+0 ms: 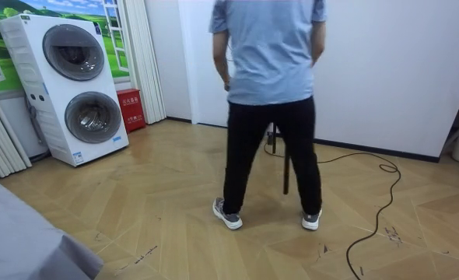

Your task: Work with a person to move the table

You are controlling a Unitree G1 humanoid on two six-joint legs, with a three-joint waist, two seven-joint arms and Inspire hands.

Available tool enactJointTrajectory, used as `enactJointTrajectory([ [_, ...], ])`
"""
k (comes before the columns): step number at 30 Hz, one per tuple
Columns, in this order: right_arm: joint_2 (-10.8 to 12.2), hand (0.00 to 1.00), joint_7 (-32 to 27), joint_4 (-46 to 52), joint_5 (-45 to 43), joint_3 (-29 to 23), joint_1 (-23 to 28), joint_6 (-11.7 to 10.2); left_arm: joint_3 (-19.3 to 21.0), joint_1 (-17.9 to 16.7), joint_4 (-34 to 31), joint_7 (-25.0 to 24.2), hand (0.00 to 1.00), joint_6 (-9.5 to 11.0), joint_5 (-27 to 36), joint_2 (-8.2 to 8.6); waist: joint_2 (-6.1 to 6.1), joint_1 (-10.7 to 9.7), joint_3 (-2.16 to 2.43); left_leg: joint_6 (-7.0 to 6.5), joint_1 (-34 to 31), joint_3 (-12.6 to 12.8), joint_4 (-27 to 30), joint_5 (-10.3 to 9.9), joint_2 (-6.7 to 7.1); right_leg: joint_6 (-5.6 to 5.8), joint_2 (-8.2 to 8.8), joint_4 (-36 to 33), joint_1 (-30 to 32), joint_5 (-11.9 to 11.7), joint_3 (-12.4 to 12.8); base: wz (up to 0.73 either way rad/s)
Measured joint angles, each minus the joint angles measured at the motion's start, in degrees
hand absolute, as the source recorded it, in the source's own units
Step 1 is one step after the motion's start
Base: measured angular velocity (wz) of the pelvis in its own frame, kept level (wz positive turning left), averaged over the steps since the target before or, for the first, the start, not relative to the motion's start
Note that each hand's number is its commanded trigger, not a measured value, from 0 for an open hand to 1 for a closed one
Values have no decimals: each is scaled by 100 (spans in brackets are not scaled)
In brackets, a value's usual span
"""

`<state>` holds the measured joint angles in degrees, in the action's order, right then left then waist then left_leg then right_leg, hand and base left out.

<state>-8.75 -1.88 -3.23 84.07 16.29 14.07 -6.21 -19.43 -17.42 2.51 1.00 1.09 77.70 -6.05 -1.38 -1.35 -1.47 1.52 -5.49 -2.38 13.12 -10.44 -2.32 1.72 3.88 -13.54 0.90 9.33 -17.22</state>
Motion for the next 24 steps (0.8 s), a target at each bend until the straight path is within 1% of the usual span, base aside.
enactJointTrajectory([
  [2,-14,100,0,-3,2,-22,59,-5,-4,0,0,0,100,-40,-96,12,30,-95,0,-60,4,703,10,43,-77,9,38,-32,-175,10,-299,88],
  [3,-14,100,0,-3,25,-20,65,-6,-4,0,0,0,100,-41,-98,15,30,-108,0,-69,22,796,10,48,-96,11,44,-94,-194,11,-351,68],
  [4,-13,100,-2,-3,63,-17,72,-5,-3,6,1,0,100,-41,-98,14,17,-125,-5,-77,63,615,19,65,-108,35,82,-506,-89,48,-390,62],
  [5,-18,100,-4,-1,46,-39,117,-2,-16,13,-5,-10,100,-39,-101,-22,24,-158,-5,-73,72,158,66,69,-153,-63,-9,-673,140,254,-43,57],
  [6,22,100,-4,-1,40,-44,121,-2,-13,16,-14,-18,100,-30,-104,-38,6,-139,-15,-70,35,-57,79,68,-129,-141,-131,-370,223,290,253,49],
  [7,45,100,-4,29,29,-44,67,-4,12,47,-22,-36,100,14,-82,-37,67,-129,20,-25,-109,-191,145,40,-56,-237,-195,332,404,-66,545,61],
  [8,9,100,-3,45,-7,-56,44,-39,-6,91,22,15,100,-18,-80,16,-95,-215,5,21,-145,-131,130,17,-36,-322,-158,213,394,-189,313,57],
  [9,-25,100,-2,53,-92,-59,26,-43,1,91,28,19,100,-46,-94,29,-158,-163,3,37,-91,364,33,53,-109,-320,-147,174,388,-169,176,48],
  [10,-15,100,-2,53,-117,-72,24,-44,2,94,27,11,100,-50,-121,14,-170,-152,4,39,-84,588,7,77,-151,-320,-145,167,386,-169,129,26],
  [11,6,100,-2,53,-102,-85,24,-42,26,120,27,3,100,-49,-192,17,-173,-152,3,39,-90,883,-44,132,-208,-315,-144,151,385,-166,96,31],
  [12,24,100,-2,53,-100,-91,24,-42,32,145,28,3,100,-49,-206,15,-170,-153,0,37,-98,912,-55,154,-212,-310,-137,136,385,-163,57,40],
  [13,46,100,-3,53,-91,-82,24,-38,45,164,28,6,100,-49,-215,5,-167,-152,-1,29,-97,952,-73,173,-209,-278,-110,79,385,-139,-21,30],
  [14,51,100,-8,53,-71,-79,43,-11,52,160,28,6,100,-57,-181,9,-167,-117,-1,21,-98,979,-65,175,-191,-241,-77,19,385,-115,-36,23],
  [16,54,100,-16,54,-28,-74,92,-2,50,148,37,10,100,-81,-196,6,-152,-96,-11,-6,-145,980,-38,174,-148,-185,-18,-68,388,-80,-85,31],
  [17,48,100,-16,55,15,-76,102,-3,42,150,52,16,100,-81,-206,23,-135,-149,-17,-56,-203,973,-28,196,-83,-125,26,-127,387,-31,-157,53],
  [18,45,100,-16,55,17,-81,113,-5,32,153,59,17,100,-81,-211,30,-133,-190,-16,-88,-229,964,-32,216,-53,-109,57,-143,386,-19,-178,65],
  [19,39,100,-16,63,22,-79,134,-8,15,152,70,18,100,-81,-236,35,-126,-238,-15,-141,-278,929,-32,245,30,-62,126,-163,380,12,-167,62],
  [20,43,100,-16,63,11,-85,153,-13,15,152,87,16,100,-81,-235,19,-110,-284,-20,-183,-289,821,-33,270,113,-13,188,-162,349,46,-152,60],
  [21,49,100,-16,64,9,-82,175,-17,8,152,101,16,100,-81,-233,14,-105,-304,-21,-205,-282,779,-31,283,150,7,213,-158,315,60,-141,61],
  [22,63,100,-16,63,9,-78,223,-33,-3,152,143,16,100,-81,-240,25,-92,-307,-22,-238,-271,689,-30,303,224,33,251,-154,246,76,-90,60],
  [23,92,100,-16,63,-2,-84,253,-33,-6,148,160,18,100,-81,-243,29,-69,-303,-26,-270,-259,685,-22,320,273,67,281,-133,182,97,5,56],
  [24,113,100,-22,63,-17,-93,255,-33,-5,148,162,21,100,-81,-243,29,-51,-301,-34,-284,-257,665,-15,324,300,94,298,-118,150,114,35,44],
])
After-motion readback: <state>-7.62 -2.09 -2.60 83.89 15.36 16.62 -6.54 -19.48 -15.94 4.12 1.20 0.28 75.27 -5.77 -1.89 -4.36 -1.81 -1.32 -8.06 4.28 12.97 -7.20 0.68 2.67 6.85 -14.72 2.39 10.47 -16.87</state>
